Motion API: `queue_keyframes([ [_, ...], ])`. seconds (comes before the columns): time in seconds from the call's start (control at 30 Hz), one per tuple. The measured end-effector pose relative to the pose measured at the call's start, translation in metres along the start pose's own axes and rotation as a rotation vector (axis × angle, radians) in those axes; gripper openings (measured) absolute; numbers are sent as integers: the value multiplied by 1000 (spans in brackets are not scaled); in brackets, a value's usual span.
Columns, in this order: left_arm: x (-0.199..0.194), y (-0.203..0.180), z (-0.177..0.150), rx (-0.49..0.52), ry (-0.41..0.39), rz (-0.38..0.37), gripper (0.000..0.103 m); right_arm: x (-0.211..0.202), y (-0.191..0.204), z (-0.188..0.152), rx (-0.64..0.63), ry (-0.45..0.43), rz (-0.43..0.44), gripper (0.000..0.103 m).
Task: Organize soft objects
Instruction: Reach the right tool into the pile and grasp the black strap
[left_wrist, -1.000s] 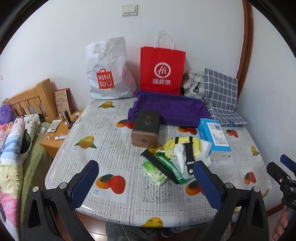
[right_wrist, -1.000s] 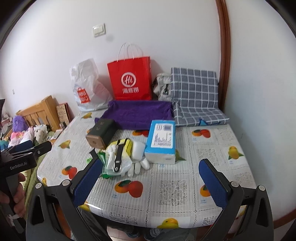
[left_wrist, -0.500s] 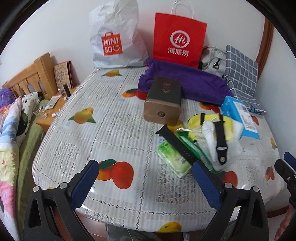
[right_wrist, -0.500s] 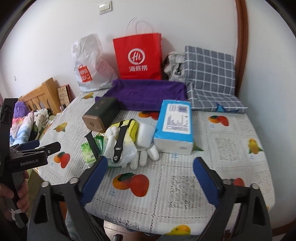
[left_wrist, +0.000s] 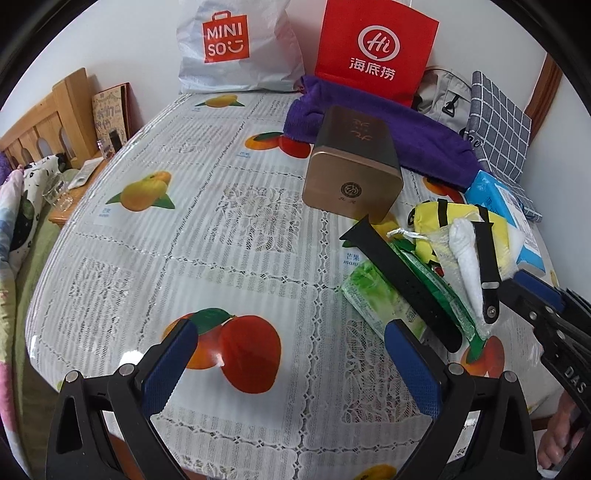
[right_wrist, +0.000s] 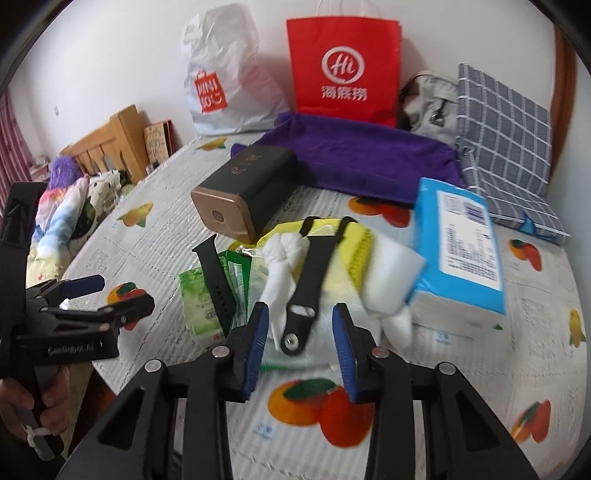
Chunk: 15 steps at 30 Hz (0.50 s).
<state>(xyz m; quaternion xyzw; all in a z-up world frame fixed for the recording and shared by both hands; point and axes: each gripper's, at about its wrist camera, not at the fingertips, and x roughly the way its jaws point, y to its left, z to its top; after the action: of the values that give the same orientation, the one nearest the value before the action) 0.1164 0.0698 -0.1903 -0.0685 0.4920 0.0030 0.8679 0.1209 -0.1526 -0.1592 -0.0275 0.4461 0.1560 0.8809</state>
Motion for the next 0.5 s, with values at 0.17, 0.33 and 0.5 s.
queue_keyframes([
  [0.17,10,1,6,14,6,-42,102,27,6,10,-32,45,-55,34],
  [0.33,18,7,10,6,13,-65,102,47,4,10,-34,86,-97,34],
  [0.5,23,14,13,-12,23,-69,102,53,0,6,-22,76,-82,27],
])
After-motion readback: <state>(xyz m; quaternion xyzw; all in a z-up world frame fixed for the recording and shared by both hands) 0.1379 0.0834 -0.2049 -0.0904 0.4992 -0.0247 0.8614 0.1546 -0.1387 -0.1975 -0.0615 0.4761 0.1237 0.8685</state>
